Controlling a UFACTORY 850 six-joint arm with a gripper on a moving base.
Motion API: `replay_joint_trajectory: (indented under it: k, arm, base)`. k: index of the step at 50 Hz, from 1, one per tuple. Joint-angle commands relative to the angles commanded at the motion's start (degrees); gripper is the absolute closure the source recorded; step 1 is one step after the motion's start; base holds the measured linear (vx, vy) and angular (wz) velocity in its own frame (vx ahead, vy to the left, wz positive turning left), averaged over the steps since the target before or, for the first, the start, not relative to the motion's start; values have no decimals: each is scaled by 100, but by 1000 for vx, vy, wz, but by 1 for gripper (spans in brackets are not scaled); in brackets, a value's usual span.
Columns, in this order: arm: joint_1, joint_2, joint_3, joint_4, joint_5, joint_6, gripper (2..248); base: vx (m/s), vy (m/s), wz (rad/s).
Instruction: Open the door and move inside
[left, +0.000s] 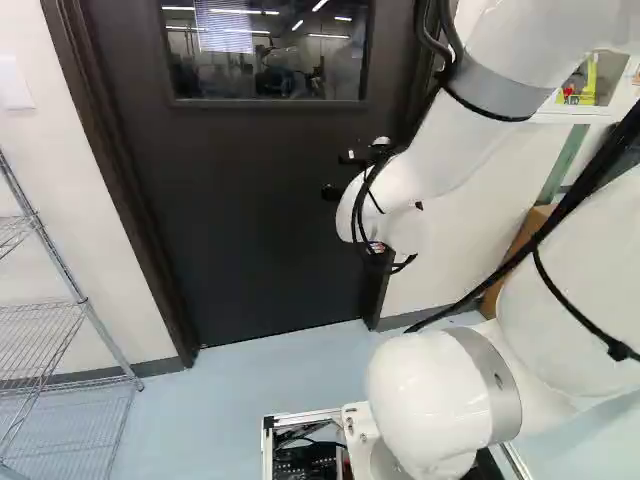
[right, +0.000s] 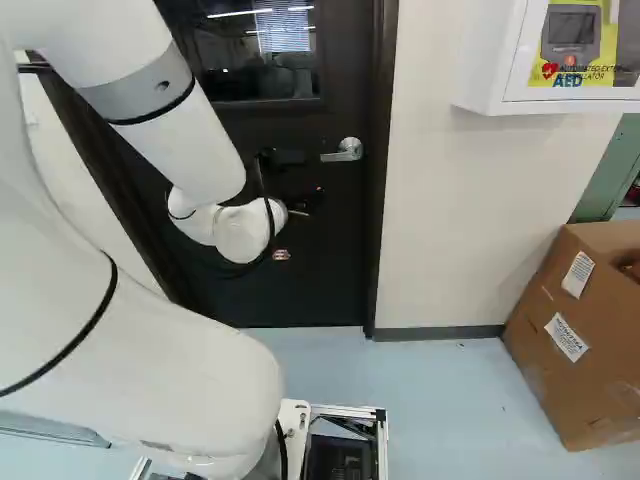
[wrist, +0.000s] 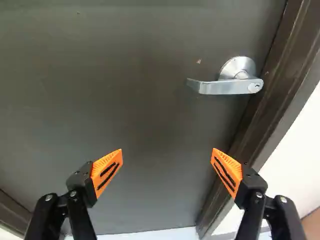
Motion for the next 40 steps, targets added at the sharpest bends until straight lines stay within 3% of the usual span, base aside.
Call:
replay_joint_trajectory:
  k: [40]
  arm:
    - [0, 285, -295, 0, 0, 0, 3]
  base:
    - [0, 0, 0]
